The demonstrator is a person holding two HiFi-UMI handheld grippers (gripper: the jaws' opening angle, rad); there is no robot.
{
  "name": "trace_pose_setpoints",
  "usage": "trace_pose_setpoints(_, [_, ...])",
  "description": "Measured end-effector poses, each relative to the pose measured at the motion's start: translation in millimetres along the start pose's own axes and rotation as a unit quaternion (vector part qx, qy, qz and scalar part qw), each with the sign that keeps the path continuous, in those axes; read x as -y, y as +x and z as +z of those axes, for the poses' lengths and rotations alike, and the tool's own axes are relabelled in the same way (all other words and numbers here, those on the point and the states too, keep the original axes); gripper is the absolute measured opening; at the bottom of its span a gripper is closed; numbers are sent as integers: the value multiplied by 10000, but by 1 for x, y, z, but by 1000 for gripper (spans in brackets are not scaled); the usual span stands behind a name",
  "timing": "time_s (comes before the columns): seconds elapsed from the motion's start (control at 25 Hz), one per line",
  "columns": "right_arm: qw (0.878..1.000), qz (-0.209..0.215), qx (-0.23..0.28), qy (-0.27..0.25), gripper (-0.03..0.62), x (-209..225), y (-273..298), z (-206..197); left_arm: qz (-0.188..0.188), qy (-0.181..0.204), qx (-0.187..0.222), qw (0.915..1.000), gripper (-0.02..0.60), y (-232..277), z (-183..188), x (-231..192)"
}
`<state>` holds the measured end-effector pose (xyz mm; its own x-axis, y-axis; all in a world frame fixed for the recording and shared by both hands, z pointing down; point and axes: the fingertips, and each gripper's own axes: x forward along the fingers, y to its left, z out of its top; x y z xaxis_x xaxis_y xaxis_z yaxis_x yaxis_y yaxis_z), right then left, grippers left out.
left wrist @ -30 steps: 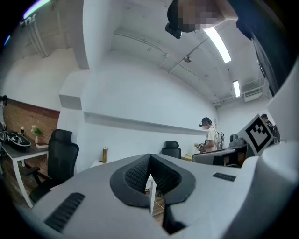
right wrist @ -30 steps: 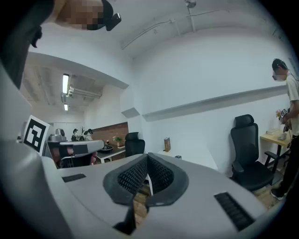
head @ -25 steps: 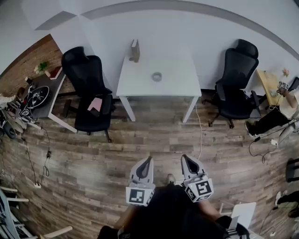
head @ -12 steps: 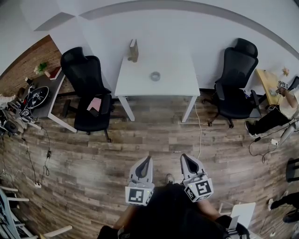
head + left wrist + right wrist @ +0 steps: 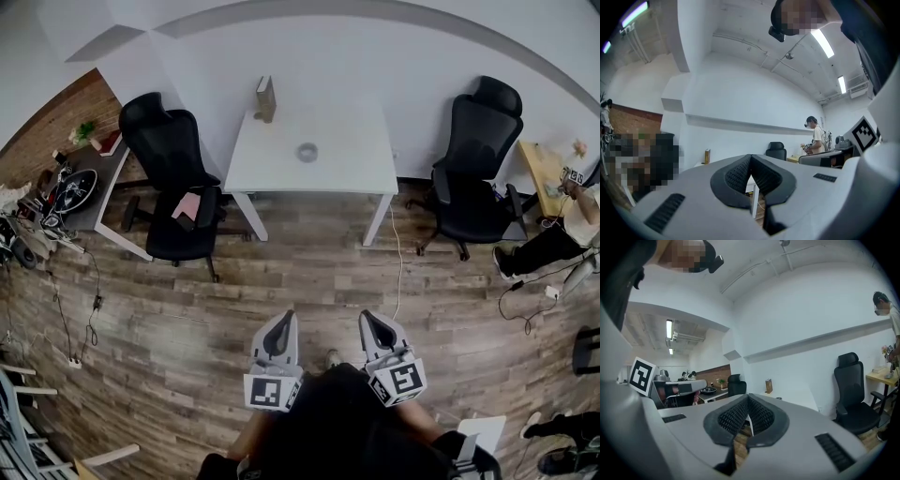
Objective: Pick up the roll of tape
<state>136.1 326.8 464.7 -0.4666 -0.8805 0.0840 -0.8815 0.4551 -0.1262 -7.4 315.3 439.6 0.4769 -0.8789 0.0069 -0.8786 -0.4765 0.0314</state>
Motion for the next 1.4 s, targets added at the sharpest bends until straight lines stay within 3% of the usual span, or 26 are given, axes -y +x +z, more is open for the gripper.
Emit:
trace_pose_setpoints(0.28, [9998,203,-56,20,12,20,15,-4,235,-118,-13,9997,18,19,2,3])
trace_pose_setpoints(0.6, [9997,228,-67,45,11,33,59,-2,142,-266,-58,9995,18,59,-5,-18])
trace_pose_setpoints(1.4, [9998,-206,-57,-33,12,45,293,25,-393,-517,23,9979,18,208,4,-201])
